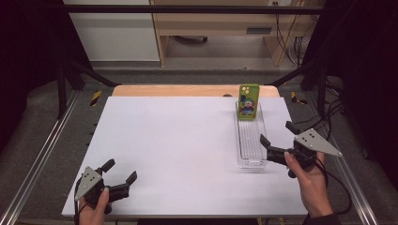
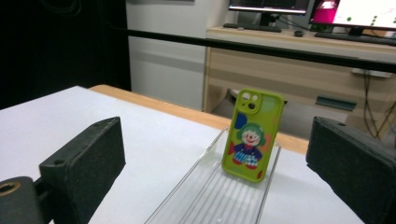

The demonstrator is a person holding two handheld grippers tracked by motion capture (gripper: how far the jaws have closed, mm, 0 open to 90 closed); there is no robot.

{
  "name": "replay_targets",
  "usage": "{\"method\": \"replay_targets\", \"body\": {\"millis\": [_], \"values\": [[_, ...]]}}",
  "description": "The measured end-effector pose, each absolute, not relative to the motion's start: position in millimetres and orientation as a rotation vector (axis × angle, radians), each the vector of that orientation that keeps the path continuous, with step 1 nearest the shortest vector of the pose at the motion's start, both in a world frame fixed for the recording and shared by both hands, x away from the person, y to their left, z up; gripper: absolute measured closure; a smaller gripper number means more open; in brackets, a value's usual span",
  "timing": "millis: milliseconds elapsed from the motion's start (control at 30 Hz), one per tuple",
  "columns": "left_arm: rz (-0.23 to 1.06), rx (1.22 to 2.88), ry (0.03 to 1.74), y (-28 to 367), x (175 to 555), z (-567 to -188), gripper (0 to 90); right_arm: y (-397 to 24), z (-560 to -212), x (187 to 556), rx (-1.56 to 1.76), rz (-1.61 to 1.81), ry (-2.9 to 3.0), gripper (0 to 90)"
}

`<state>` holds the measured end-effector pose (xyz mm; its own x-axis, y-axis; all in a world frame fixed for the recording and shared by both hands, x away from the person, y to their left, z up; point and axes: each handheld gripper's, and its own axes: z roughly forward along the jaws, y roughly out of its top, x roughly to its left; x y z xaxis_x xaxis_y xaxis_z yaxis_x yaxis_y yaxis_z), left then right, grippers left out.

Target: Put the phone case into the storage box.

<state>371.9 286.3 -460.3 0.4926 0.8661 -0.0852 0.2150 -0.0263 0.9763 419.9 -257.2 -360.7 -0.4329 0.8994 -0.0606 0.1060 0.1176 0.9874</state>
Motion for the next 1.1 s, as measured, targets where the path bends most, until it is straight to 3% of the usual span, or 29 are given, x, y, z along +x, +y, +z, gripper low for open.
{"method": "replay_targets", "body": {"millis": [1100], "values": [[0.676,1.538,0.905,281.9,372.2,-459.2,2.1,-273.8,-426.3,395.0,0.989,1.459,1.729,5.9]]}}
